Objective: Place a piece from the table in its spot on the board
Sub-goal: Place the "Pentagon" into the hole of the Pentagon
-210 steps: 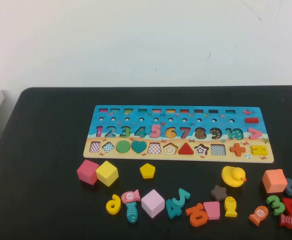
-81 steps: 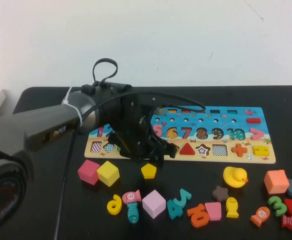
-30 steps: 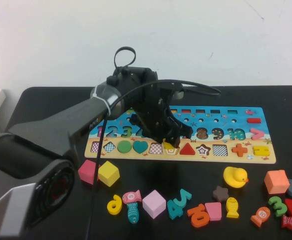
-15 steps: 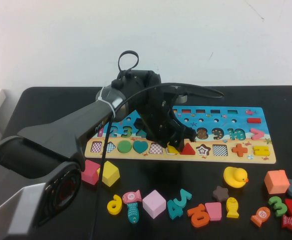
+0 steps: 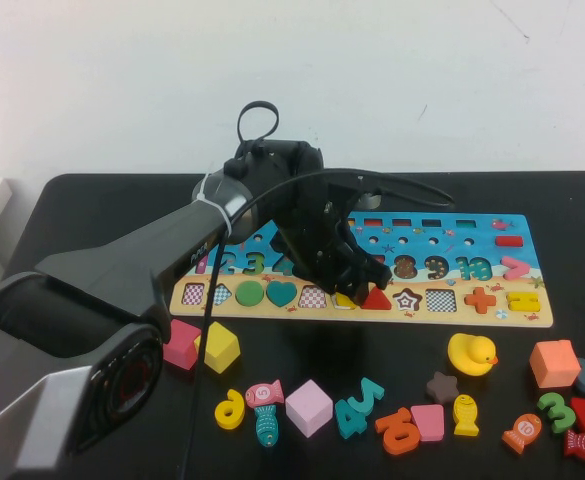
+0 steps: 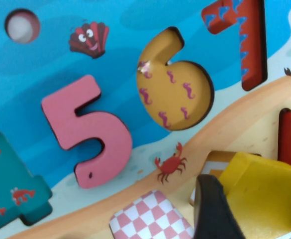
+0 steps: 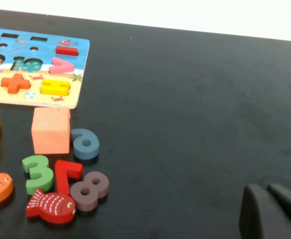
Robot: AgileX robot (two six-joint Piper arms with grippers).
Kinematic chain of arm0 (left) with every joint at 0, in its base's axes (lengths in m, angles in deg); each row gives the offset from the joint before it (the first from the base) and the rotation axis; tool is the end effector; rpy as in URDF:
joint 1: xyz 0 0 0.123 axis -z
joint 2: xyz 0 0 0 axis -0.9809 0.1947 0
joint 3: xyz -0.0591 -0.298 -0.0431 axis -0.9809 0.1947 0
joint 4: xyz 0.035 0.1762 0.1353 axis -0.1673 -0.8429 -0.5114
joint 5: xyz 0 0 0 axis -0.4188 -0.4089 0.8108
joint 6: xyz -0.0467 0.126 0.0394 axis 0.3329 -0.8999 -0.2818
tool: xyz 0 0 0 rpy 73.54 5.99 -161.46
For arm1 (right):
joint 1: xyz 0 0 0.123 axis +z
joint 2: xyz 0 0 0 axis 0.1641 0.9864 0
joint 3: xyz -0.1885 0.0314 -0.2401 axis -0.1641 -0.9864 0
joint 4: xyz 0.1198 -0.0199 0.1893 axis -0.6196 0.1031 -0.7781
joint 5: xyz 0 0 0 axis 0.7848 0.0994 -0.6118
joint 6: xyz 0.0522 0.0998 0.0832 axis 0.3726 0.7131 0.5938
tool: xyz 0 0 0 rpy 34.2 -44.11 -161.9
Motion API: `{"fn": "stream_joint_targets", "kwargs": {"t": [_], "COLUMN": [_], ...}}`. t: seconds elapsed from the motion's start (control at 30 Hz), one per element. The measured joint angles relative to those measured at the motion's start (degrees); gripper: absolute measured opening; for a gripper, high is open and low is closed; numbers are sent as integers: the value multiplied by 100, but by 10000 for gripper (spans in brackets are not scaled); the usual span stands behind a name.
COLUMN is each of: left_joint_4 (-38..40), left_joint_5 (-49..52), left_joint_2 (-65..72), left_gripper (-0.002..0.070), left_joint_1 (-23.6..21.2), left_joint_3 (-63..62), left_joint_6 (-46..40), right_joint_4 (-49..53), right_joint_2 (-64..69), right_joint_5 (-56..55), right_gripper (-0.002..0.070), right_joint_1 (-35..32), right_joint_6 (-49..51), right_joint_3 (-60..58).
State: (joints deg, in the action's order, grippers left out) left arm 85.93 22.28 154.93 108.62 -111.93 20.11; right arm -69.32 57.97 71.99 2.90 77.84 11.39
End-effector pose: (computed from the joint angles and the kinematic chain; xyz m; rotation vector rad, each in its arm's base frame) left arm 0.4507 -0.2933 0.1425 0.7018 2.6697 -0.4552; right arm 0.0497 -0.0121 0.1619 -0.0054 1.8489 -0.2300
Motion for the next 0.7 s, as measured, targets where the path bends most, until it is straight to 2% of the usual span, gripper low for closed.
{"fn": "stream_joint_targets", "kwargs": {"t": [0.7], "left_joint_4": [0], "left_joint_5": [-19], "left_joint_2": [100], "left_gripper": [319], "left_joint_1": [0], "left_joint_3": [-50], "left_joint_6": [112], "right_joint_4": [0], "right_joint_2": [0], "right_joint_5": [0], "right_gripper": [18], "right_joint_1": [0], "right_joint_6": [0], "right_joint_3": [0]}}
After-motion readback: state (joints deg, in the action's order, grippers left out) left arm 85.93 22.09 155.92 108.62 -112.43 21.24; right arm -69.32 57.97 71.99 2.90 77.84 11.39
